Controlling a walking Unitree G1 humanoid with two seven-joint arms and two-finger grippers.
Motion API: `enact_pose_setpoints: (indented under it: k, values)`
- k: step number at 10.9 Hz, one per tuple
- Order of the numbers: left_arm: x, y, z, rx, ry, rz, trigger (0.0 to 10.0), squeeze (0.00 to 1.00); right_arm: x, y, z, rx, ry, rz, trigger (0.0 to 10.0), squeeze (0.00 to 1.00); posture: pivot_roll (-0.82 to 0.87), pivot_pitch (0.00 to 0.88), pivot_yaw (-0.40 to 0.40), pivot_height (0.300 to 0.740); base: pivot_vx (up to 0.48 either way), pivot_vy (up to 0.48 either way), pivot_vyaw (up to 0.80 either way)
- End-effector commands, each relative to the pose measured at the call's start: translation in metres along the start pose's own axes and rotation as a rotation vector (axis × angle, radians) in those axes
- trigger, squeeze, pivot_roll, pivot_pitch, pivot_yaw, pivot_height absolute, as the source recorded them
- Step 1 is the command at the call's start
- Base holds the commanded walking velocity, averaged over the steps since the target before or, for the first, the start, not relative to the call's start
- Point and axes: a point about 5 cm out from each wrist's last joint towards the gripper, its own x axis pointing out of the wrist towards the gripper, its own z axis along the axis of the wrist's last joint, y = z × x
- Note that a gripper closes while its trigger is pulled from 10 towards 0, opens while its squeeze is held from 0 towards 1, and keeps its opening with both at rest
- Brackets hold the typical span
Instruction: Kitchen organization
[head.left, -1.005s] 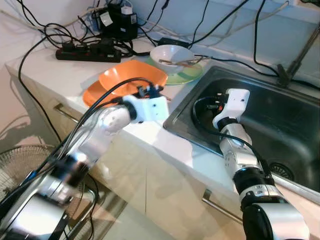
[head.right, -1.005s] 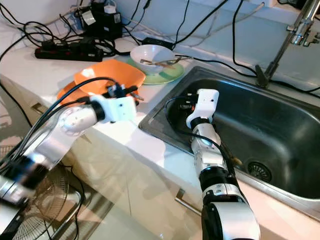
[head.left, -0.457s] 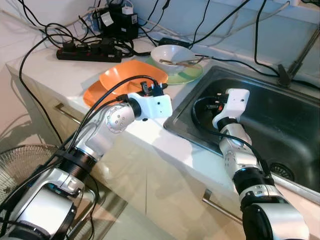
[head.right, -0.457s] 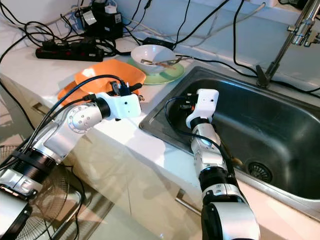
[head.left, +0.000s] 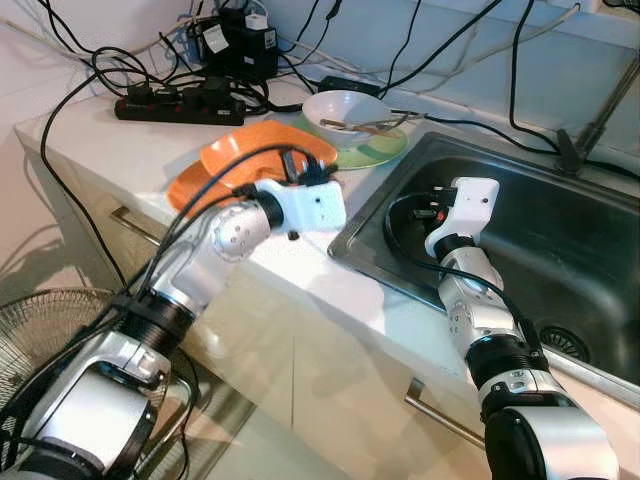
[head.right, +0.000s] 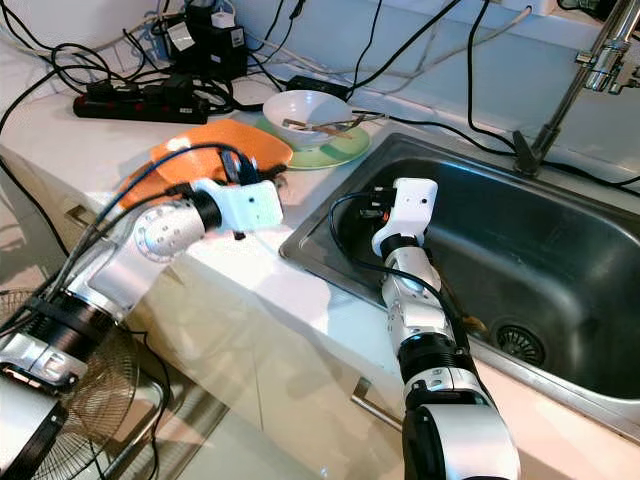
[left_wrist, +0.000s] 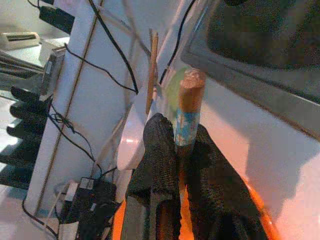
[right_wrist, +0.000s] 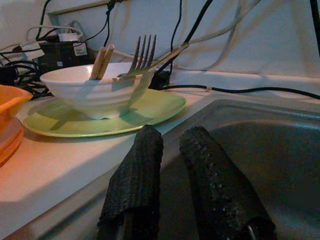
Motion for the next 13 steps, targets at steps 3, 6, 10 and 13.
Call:
enact_pose_setpoints:
  k: [3, 6, 10, 13]
  values:
    - [-0.001, 0.029, 0.011, 0.150, -0.017, 0.146, 0.0, 0.00, -0.001, -0.003, 0.000, 0.013, -0.007, -0.015, 10.0, 0.00, 0.22, 0.008, -0.027, 0.740, 0.000, 0.000, 0.00]
    - [-0.013, 0.071, 0.047, 0.021, -0.212, 0.438, 0.0, 0.00, 0.000, -0.002, 0.001, 0.011, -0.010, -0.012, 10.0, 0.00, 0.22, 0.008, -0.028, 0.740, 0.000, 0.000, 0.00]
    - [-0.024, 0.081, 0.066, -0.467, -0.448, 0.519, 10.0, 0.00, 0.003, -0.007, 0.019, -0.044, -0.094, 0.026, 10.0, 1.00, 0.21, 0.010, -0.029, 0.740, 0.000, 0.000, 0.00]
    - [-0.028, 0.082, 0.073, -0.573, -0.512, 0.461, 10.0, 0.00, 0.006, -0.012, 0.054, -0.086, -0.259, 0.133, 10.0, 1.00, 0.21, 0.002, -0.026, 0.740, 0.000, 0.000, 0.00]
